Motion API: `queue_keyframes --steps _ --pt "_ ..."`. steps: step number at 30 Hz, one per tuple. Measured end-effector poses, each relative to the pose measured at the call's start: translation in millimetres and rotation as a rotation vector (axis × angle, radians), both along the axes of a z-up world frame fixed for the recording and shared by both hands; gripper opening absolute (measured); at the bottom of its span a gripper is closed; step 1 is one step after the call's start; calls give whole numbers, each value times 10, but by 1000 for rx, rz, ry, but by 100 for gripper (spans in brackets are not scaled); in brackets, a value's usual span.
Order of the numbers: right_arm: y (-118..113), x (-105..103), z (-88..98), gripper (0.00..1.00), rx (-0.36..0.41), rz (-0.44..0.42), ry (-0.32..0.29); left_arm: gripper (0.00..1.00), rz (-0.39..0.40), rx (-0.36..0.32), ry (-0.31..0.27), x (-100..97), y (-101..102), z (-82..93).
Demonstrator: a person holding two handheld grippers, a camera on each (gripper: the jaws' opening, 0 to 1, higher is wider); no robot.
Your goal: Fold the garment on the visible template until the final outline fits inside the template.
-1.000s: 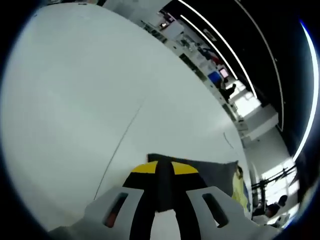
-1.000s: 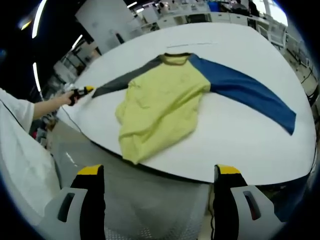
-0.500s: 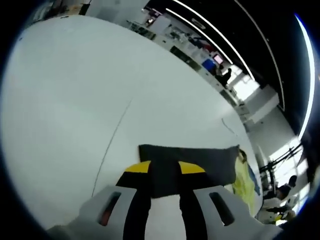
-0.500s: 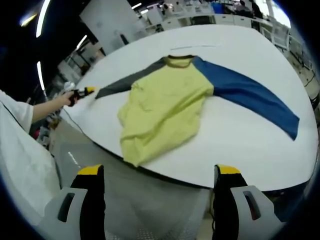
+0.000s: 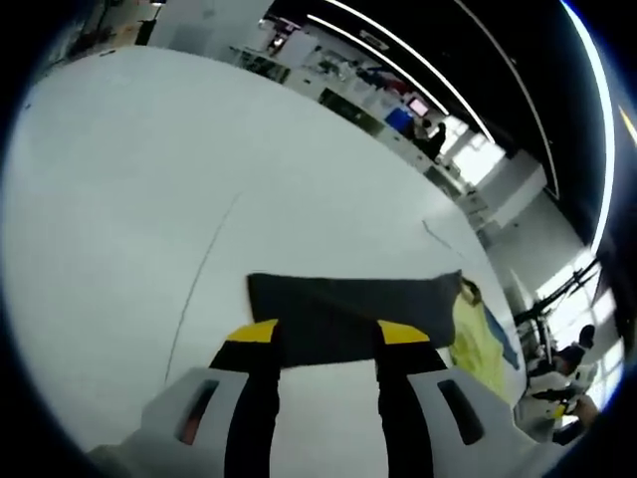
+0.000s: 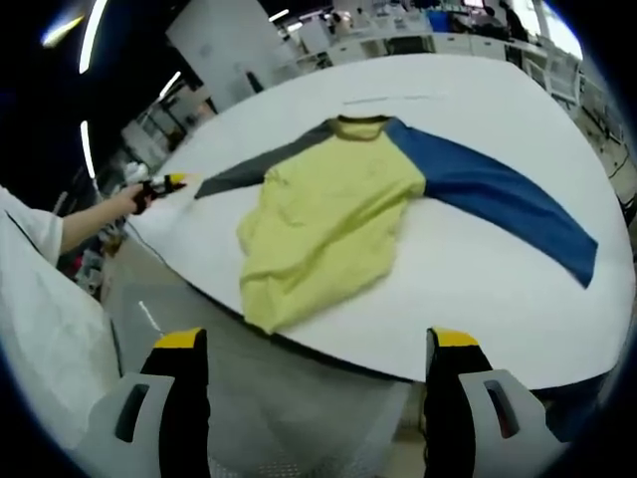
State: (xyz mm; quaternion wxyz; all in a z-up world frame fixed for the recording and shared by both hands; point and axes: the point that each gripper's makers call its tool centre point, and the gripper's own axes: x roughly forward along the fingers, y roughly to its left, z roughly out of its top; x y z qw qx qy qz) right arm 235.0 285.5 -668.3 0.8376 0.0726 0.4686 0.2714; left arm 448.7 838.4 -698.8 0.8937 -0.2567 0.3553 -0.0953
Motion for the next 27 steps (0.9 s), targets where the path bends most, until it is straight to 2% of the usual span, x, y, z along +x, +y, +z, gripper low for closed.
queue_keyframes --steps 21,27 --pt "-110 -25 63 90 20 16 -43 49 -85 35 -34 -355 -297 308" --pt "-131 -43 71 90 23 22 -48 52 -107 42 -38 -413 -368 344"
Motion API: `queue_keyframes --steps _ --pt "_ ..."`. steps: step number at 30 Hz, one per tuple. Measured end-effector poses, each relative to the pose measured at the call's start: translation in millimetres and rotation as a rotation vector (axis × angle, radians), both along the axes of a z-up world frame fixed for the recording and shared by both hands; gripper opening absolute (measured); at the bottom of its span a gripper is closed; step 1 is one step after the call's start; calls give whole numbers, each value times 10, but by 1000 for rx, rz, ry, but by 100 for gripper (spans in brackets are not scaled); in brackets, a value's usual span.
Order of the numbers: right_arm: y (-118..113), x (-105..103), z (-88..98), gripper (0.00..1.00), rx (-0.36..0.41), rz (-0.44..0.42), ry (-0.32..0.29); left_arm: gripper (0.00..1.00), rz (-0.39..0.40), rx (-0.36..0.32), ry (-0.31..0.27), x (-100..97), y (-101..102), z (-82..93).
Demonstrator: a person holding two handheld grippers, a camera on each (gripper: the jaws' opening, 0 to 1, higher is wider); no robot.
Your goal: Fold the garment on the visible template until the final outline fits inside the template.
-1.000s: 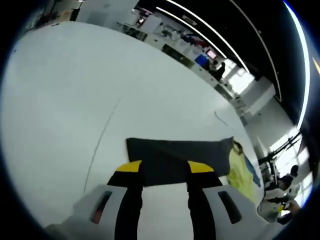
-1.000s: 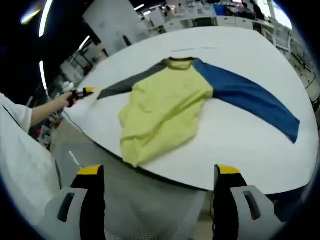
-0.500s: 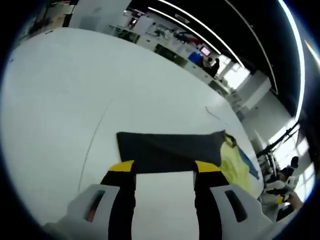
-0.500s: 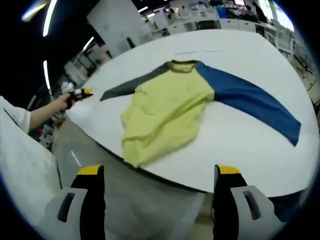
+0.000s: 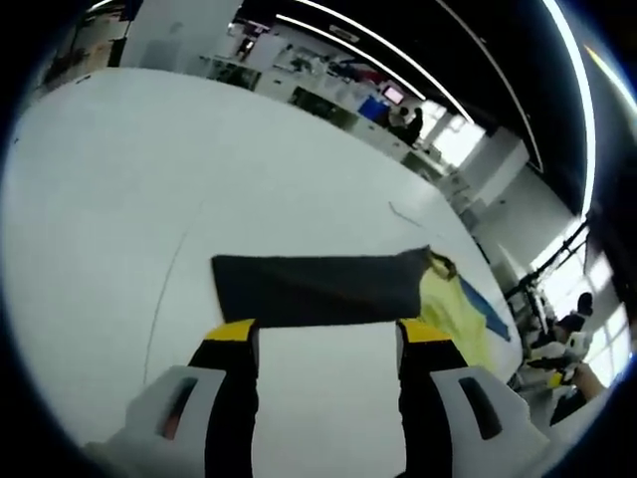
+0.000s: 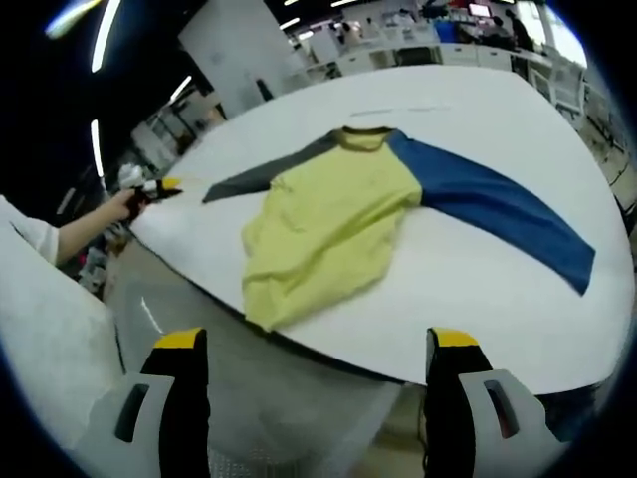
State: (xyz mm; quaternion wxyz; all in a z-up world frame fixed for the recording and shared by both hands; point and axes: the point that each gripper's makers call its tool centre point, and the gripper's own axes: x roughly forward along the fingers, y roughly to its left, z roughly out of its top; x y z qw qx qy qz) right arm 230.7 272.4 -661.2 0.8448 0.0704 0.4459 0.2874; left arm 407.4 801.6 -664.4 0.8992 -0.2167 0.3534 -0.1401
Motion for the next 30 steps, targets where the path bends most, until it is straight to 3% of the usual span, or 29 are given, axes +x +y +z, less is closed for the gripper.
queue_keyframes --steps 15,30 --pt "-52 -65 10 90 7 7 -9 61 -60 11 -17 -198 -226 133" --pt "-161 -96 27 90 14 14 -19 75 -175 43 -35 -432 -616 235"
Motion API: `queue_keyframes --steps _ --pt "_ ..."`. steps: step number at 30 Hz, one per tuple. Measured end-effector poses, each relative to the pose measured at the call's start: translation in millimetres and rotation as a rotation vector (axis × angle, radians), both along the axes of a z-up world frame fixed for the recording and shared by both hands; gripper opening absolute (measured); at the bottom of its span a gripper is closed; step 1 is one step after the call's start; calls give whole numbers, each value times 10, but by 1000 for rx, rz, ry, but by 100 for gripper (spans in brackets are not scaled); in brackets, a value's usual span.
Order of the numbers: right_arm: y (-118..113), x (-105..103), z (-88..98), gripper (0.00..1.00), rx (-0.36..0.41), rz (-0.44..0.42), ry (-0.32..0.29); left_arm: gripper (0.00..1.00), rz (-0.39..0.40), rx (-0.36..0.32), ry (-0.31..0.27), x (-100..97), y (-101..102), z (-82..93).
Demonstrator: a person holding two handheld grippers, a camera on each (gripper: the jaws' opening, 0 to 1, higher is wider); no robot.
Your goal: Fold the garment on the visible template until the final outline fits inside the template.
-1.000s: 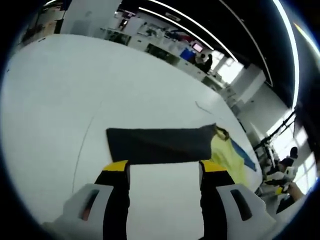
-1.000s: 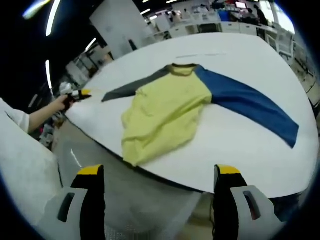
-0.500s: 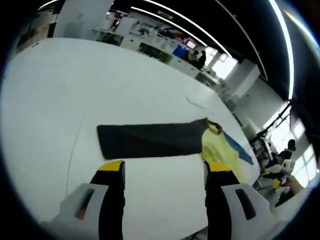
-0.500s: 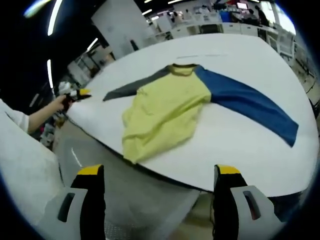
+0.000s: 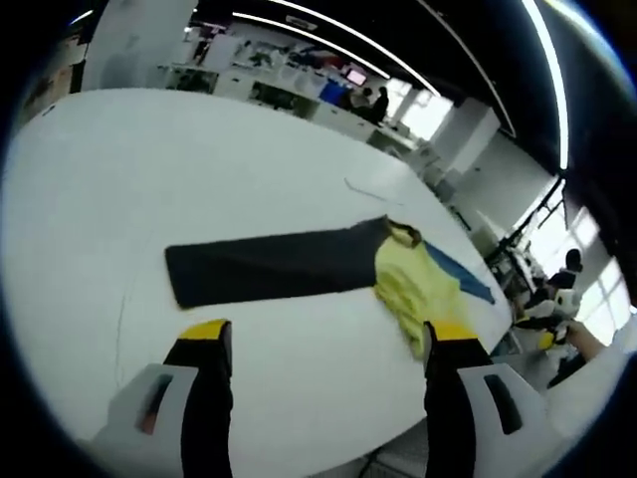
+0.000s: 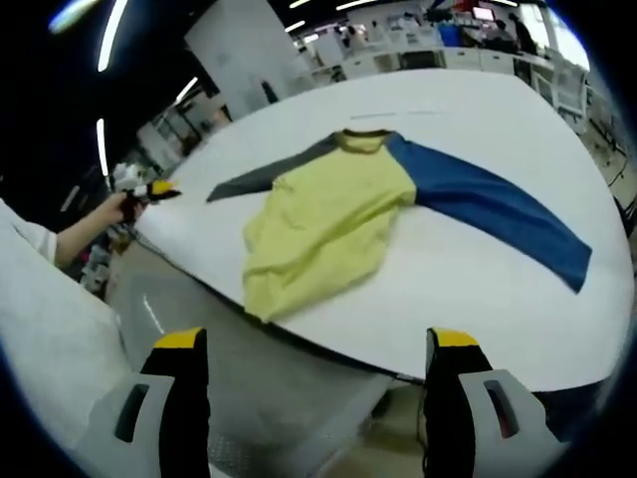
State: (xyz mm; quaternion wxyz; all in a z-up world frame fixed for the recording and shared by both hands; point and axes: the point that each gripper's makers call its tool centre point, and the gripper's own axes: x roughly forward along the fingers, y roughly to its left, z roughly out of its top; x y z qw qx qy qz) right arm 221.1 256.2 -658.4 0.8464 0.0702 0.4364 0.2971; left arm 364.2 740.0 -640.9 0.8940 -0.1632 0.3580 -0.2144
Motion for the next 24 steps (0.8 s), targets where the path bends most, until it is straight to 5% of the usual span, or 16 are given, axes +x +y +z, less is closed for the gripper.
queue_keyframes --steps 24 --pt "-132 -68 33 90 2 18 -11 86 -99 30 12 -524 -480 28"
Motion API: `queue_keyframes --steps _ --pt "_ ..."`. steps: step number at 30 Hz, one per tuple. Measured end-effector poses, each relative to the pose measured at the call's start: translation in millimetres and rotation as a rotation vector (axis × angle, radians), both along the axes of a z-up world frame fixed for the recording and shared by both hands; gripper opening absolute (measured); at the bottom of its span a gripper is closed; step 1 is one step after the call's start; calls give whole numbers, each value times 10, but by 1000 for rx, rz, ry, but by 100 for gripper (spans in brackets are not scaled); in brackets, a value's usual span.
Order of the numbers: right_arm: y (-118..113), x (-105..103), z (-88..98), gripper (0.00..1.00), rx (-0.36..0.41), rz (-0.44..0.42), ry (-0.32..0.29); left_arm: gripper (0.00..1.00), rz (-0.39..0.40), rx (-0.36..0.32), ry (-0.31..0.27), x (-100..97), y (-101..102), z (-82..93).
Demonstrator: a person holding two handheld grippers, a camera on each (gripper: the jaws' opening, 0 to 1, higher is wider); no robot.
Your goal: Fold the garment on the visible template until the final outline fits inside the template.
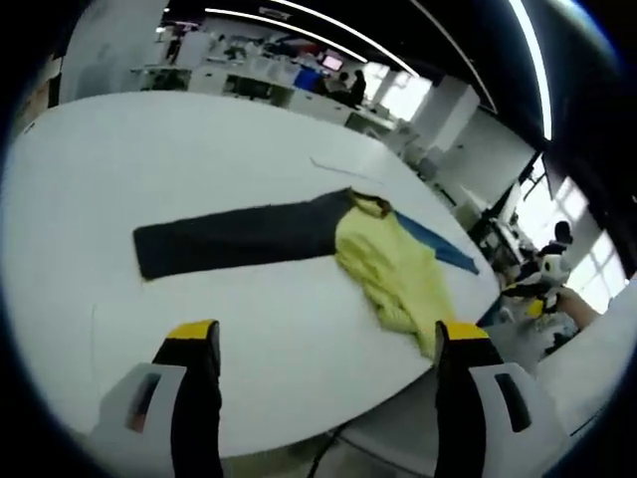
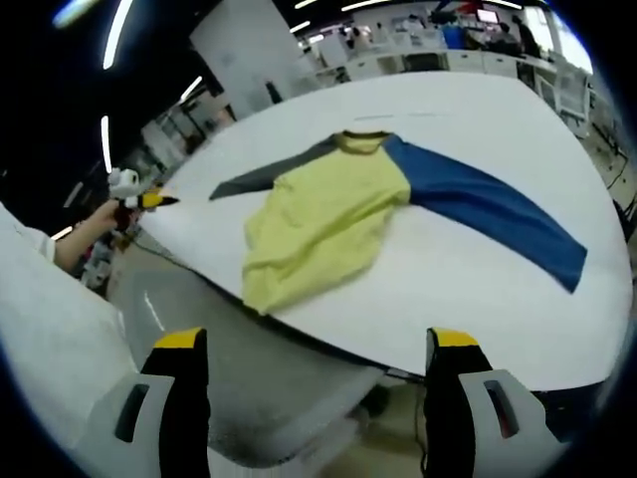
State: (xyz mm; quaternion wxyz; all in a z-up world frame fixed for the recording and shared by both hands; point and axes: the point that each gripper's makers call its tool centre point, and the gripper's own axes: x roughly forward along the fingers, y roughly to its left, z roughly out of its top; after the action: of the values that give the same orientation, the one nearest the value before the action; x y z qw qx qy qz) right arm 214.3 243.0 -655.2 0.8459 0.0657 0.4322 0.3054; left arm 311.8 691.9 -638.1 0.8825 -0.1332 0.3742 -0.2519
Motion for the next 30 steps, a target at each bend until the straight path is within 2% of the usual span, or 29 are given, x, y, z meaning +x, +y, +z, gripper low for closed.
queue_keyframes --steps 14,20,30 --pt "-29 -17 35 90 12 4 -13 94 -71 44 16 -273 -370 86" --pt "-75 -40 30 90 13 -2 -13 97 -79 40 11 -329 -437 141" --pt "-116 -56 47 92 25 -5 -22 99 -156 101 13 -504 -555 153"
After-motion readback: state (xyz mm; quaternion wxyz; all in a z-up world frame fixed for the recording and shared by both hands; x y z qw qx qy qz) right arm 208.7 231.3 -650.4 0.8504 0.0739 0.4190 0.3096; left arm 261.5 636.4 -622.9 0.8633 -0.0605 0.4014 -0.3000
